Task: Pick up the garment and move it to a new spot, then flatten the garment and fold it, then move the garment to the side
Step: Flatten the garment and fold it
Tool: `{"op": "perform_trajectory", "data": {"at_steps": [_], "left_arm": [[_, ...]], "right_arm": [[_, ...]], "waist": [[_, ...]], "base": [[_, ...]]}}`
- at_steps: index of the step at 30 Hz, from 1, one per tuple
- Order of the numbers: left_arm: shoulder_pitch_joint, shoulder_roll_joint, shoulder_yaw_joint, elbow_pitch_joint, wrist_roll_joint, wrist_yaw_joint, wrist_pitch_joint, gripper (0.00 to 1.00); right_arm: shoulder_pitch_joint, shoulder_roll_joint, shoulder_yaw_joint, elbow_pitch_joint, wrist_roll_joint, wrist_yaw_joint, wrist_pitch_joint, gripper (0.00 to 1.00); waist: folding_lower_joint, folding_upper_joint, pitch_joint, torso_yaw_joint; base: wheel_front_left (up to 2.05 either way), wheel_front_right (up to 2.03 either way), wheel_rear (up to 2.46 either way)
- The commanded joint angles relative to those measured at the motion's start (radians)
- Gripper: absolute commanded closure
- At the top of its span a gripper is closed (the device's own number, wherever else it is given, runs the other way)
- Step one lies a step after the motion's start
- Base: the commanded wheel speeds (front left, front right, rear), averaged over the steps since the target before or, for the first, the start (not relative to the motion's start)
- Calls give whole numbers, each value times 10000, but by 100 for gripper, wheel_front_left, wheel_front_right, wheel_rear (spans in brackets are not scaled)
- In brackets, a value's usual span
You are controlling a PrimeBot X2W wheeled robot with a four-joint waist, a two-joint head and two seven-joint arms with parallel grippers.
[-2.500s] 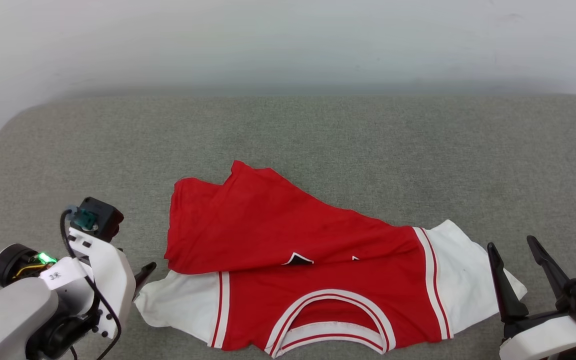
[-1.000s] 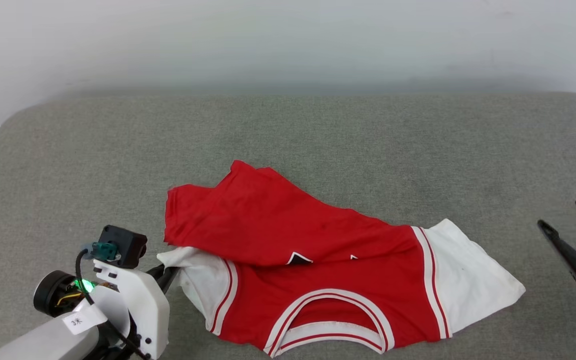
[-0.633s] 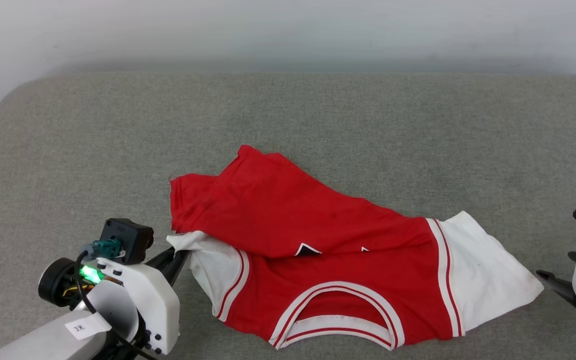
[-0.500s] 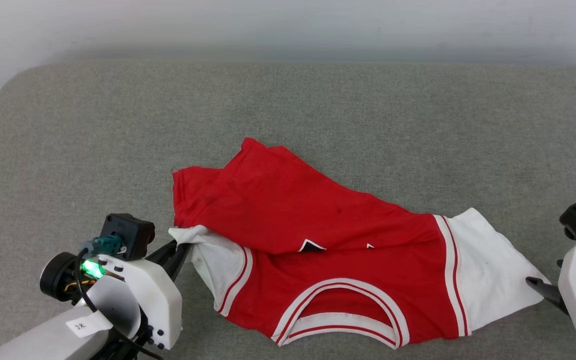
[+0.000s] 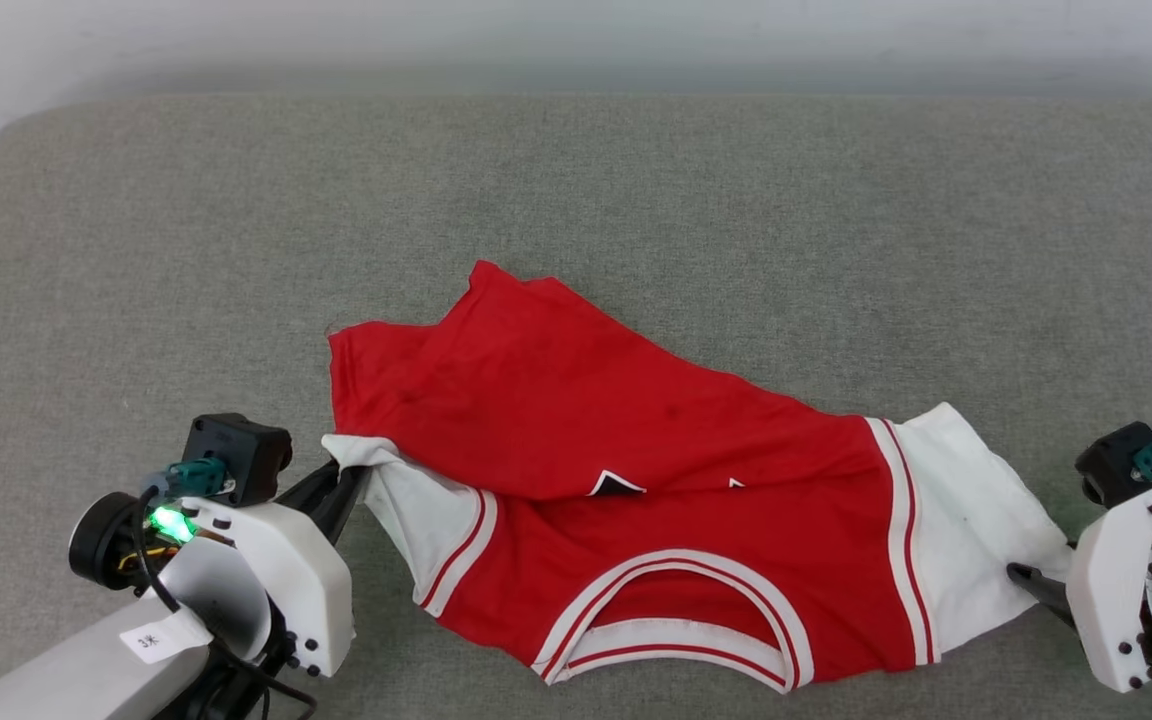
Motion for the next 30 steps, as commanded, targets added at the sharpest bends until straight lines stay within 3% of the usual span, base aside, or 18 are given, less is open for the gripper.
{"op": "perform_trajectory", "data": {"at_steps": [1,8,14,23,30], "left_arm": [[123,-4,52,104,-62,-78,-135,100],[171,125,137,186,-54,-322,-452,100],[-136,548,425,-322,43,-416,-609,100],[-1749,941,1143,-1186,284,-852,-223,100],[-3064,635,1530,-1350,383,-1209,117,100]], "right_arm": [[233,521,629,133,242,137,-270,100],[-110,25,76,-376,794,73,-2031,100],[124,-417,-1010,-1249,1336,73,-2759,100],[144,-711,-3221,-3005,2026,73,-2498,100],[-619,-327,-4349,-3729,1864,73,-2010,100]], "waist": [[0,0,-157,-125],[0,0,-902,-364],[0,0,-1557,-527],[0,0,-2010,-585],[0,0,-2070,-661]], "base": [[0,0,0],[0,0,0],[0,0,0],[0,0,0],[0,0,0]]}}
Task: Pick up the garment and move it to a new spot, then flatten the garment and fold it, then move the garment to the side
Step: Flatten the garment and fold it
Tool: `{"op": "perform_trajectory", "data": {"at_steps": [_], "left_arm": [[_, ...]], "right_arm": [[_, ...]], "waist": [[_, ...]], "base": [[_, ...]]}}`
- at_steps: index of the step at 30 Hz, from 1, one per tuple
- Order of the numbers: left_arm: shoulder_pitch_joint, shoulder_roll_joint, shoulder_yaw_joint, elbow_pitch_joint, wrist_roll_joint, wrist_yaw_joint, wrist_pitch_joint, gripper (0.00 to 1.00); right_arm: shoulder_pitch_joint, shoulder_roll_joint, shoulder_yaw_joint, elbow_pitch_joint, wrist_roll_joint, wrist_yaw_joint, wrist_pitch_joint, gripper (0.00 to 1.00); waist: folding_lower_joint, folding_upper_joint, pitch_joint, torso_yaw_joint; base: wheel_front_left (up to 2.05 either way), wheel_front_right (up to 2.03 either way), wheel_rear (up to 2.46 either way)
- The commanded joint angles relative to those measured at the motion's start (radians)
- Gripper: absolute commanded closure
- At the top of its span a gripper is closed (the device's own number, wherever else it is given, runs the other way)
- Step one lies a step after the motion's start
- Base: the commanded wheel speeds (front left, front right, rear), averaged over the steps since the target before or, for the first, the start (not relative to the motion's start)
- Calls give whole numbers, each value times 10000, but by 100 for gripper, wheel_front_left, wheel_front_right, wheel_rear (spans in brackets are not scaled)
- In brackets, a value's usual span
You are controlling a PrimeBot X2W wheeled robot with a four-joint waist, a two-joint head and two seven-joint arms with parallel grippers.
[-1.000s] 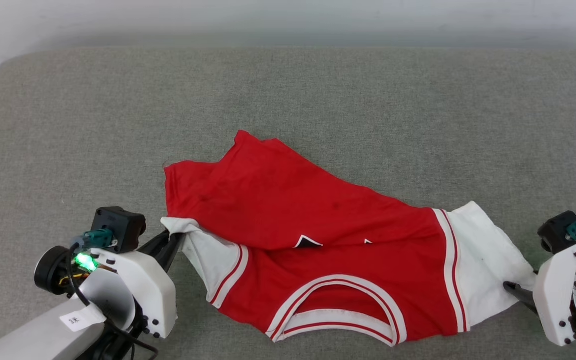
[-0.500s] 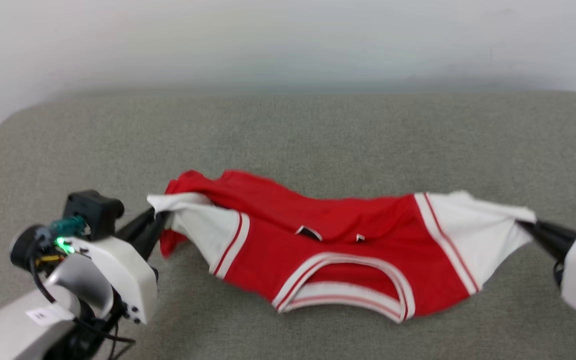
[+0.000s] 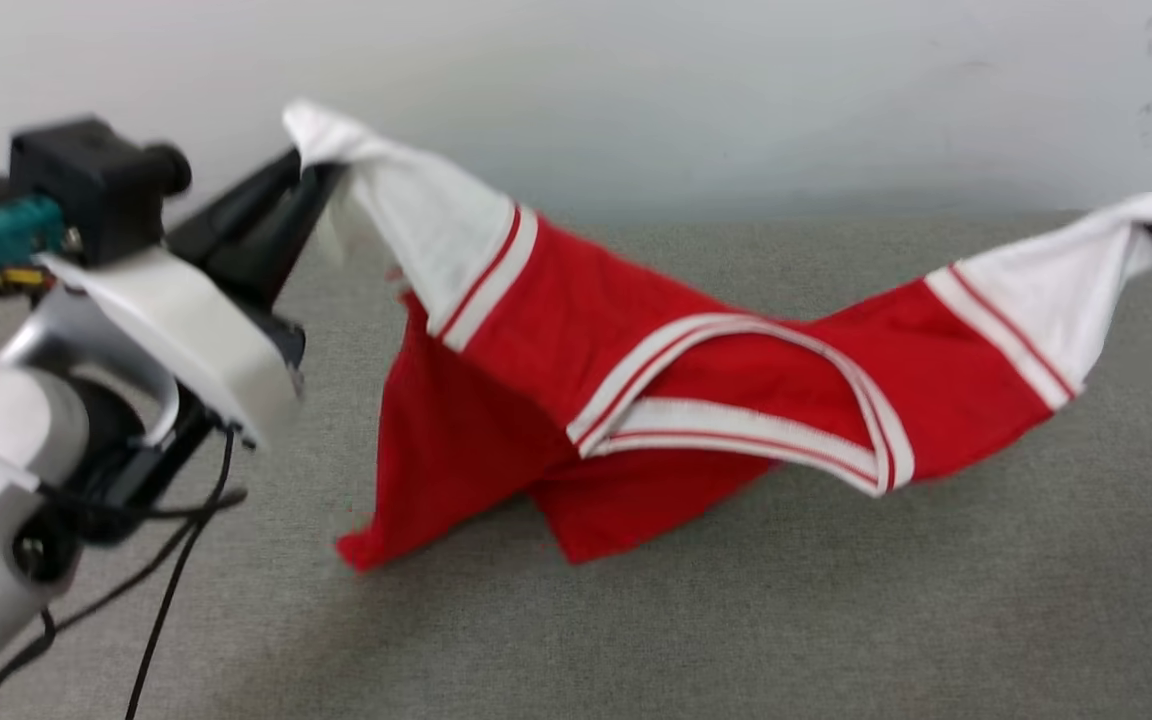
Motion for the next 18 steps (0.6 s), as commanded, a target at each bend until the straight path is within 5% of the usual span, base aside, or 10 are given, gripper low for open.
{"op": "perform_trajectory", "data": {"at_steps": [1,7,18], "left_arm": [[-94,-29,37,37,28,-35,4,100],[-1690,-818,330,836,385,-215,153,100],[-5434,-2524,642,3512,1246,-878,363,100]], "right_arm": [[-148,81,-16,-13,-50,-7,3,100],[-1833,654,-256,36,-749,-7,509,100],[-6448,1668,108,2092,-2516,-7,493,100]], "waist": [[0,-1,21,-12],[0,-1,531,-83],[0,-1,2510,-97]], "base": [[0,0,0],[0,0,0],[0,0,0]]}}
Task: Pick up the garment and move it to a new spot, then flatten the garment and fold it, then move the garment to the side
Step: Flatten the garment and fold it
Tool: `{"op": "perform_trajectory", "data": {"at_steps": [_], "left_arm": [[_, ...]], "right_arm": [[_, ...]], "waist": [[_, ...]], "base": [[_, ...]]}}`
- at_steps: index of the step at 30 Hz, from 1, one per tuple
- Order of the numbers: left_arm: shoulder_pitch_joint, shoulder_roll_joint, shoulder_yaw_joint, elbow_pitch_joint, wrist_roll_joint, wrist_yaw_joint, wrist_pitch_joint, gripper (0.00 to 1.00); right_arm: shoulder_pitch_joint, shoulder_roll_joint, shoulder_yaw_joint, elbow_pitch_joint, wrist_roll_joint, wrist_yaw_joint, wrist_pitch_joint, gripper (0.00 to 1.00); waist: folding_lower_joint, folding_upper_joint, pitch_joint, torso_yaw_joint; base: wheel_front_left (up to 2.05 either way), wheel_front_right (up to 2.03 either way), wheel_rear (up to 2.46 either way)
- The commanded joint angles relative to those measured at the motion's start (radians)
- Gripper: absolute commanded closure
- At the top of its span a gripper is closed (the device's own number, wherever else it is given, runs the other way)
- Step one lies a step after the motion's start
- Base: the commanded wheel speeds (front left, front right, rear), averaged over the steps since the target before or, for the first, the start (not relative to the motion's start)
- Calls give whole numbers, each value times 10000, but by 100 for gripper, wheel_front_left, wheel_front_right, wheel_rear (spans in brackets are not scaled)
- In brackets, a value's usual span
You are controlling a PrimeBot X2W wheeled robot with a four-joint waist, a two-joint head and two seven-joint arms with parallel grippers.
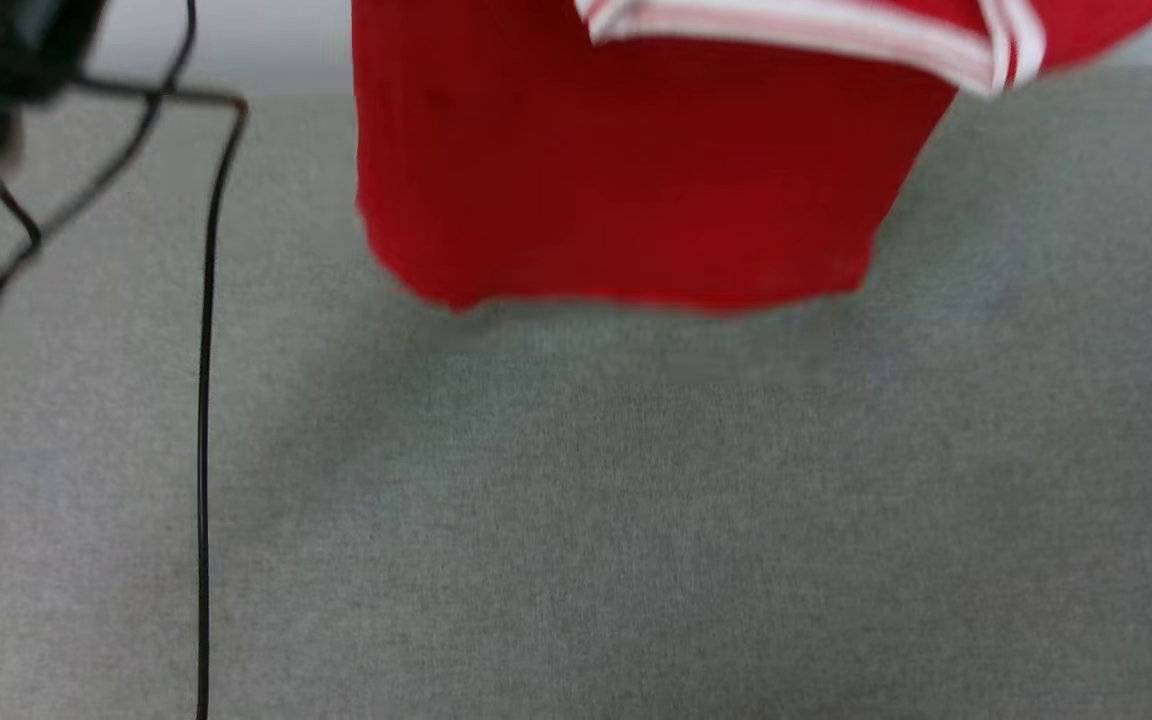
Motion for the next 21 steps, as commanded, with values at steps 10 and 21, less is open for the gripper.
{"op": "perform_trajectory", "data": {"at_steps": [10,21], "left_arm": [[-2940,-903,270,2578,591,-656,-272,100],[-3656,-1629,247,5165,610,-1423,-1277,100]], "right_arm": [[-3627,481,263,2279,-1368,-8,-1053,100],[-5025,975,1253,4557,-1683,-9,-2435,100]], "waist": [[-1,0,1873,-181],[-1,0,2780,-350]], "base": [[0,0,0],[0,0,0]]}}
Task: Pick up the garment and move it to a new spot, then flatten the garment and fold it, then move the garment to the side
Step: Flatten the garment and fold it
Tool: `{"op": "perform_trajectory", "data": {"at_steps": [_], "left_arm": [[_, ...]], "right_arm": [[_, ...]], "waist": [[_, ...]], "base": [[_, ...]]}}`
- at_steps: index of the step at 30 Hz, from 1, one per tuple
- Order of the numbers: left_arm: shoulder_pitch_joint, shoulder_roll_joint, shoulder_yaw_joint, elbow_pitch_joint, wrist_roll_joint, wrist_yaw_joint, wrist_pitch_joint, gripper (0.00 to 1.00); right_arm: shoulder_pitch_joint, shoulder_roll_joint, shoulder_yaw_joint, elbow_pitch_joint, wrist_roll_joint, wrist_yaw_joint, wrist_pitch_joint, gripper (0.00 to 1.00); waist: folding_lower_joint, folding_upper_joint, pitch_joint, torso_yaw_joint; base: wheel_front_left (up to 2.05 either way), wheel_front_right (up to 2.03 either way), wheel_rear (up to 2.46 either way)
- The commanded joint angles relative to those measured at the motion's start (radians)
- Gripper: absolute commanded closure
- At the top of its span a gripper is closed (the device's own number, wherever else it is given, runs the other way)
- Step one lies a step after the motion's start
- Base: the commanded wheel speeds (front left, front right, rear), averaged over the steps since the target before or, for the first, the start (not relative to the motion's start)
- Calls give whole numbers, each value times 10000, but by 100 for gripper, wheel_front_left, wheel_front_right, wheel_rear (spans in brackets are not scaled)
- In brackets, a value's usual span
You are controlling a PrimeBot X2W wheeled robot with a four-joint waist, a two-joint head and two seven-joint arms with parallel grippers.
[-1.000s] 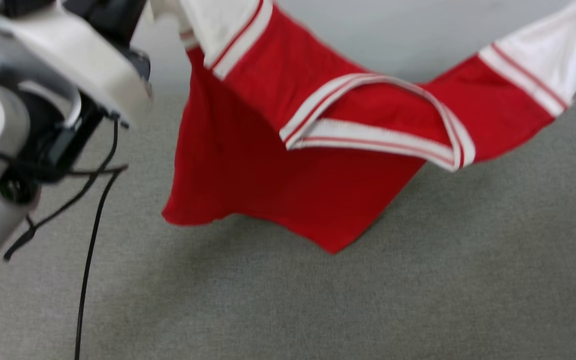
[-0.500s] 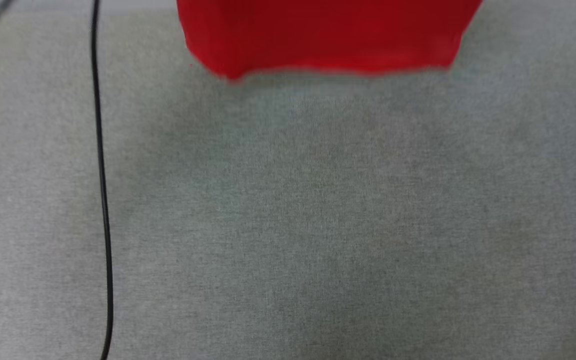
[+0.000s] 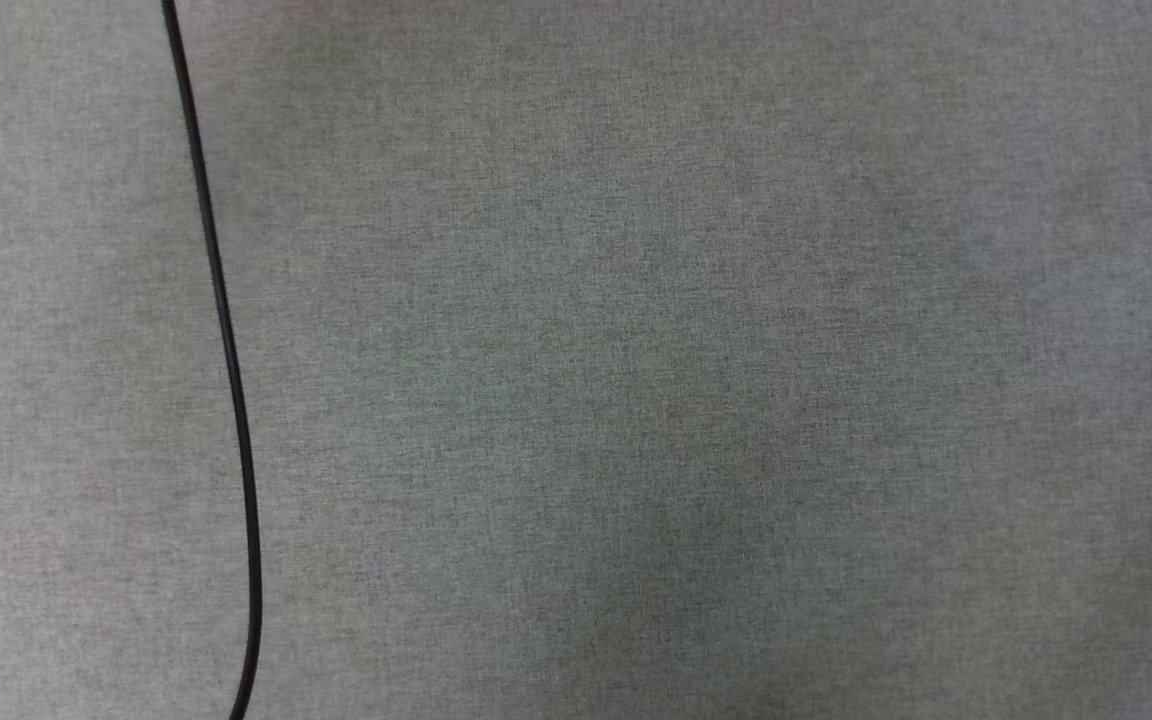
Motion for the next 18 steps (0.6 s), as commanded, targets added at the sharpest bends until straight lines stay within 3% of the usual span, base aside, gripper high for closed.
{"op": "perform_trajectory", "data": {"at_steps": [1,5,11,18], "left_arm": [[402,-8,53,162,-141,-66,-246,100],[1301,51,86,326,-378,-131,-762,100],[3293,406,200,12,-780,141,-1425,100],[6554,970,260,-1172,-1431,897,-1835,100]], "right_arm": [[273,45,156,201,137,-8,-255,100],[896,197,544,618,561,-8,-867,100],[2327,118,1165,631,1540,-8,-1623,100],[4771,-315,1753,213,2544,-8,-2304,100]], "waist": [[-3,0,40,-17],[-3,0,-26,-18],[-3,0,-422,-19],[-3,0,-1344,52]], "base": [[0,0,0],[0,0,0],[0,0,0],[0,0,0]]}}
